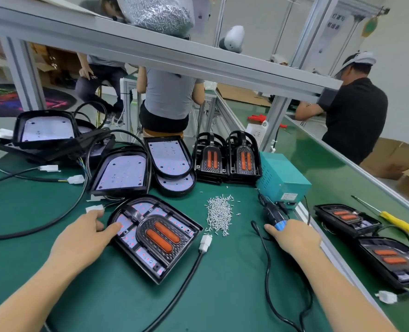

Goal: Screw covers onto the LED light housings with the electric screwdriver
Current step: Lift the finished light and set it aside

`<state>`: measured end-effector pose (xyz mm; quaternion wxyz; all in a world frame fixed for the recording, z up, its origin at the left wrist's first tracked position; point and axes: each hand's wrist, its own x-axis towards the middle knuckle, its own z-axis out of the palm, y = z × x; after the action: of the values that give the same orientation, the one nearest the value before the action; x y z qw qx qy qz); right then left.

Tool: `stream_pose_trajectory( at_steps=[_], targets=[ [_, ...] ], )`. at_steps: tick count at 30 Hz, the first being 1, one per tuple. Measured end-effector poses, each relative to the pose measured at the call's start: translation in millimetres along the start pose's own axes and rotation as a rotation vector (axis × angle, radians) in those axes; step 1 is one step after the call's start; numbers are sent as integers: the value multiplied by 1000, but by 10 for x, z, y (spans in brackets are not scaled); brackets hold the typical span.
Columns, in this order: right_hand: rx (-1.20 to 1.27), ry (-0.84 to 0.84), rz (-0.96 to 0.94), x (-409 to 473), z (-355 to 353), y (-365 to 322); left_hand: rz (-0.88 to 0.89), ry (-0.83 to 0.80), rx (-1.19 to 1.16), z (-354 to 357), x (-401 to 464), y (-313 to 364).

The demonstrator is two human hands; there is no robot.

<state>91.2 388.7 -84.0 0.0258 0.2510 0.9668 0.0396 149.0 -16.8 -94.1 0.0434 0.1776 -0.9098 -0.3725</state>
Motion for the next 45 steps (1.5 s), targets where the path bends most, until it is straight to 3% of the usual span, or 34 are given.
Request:
stream_pose_trajectory(
  at_steps=[6,10,14,16,21,28,33,39,45],
  targets=[
    [4,25,-16,-20,19,6,-12,-2,-7,-6,-31,11],
    [-170,122,-38,-111,-125,-85,-11,9,61,-34,-76,48],
    [-30,262,-248,-359,-418,-360,181,292,163,-84,-242,147],
    [162,178,-403,-535,-522,-524,303,369,134,-92,-342,207],
    [424,1,-673,-1018,-502,-846,428,353,63,-26,-438,227],
    [565,-104,-757,-1287,-396,-1129,451,285,35,71,-539,179],
    [557,-98,-770,-1316,-445,-1212,548,115,14,0,-668,162],
    [576,-41,-794,-1352,-473,-1212,655,-250,-12,-186,-764,34],
    [555,-73,-765,-1317,-386,-1151,726,-605,346,-349,-906,-268]
  ],
)
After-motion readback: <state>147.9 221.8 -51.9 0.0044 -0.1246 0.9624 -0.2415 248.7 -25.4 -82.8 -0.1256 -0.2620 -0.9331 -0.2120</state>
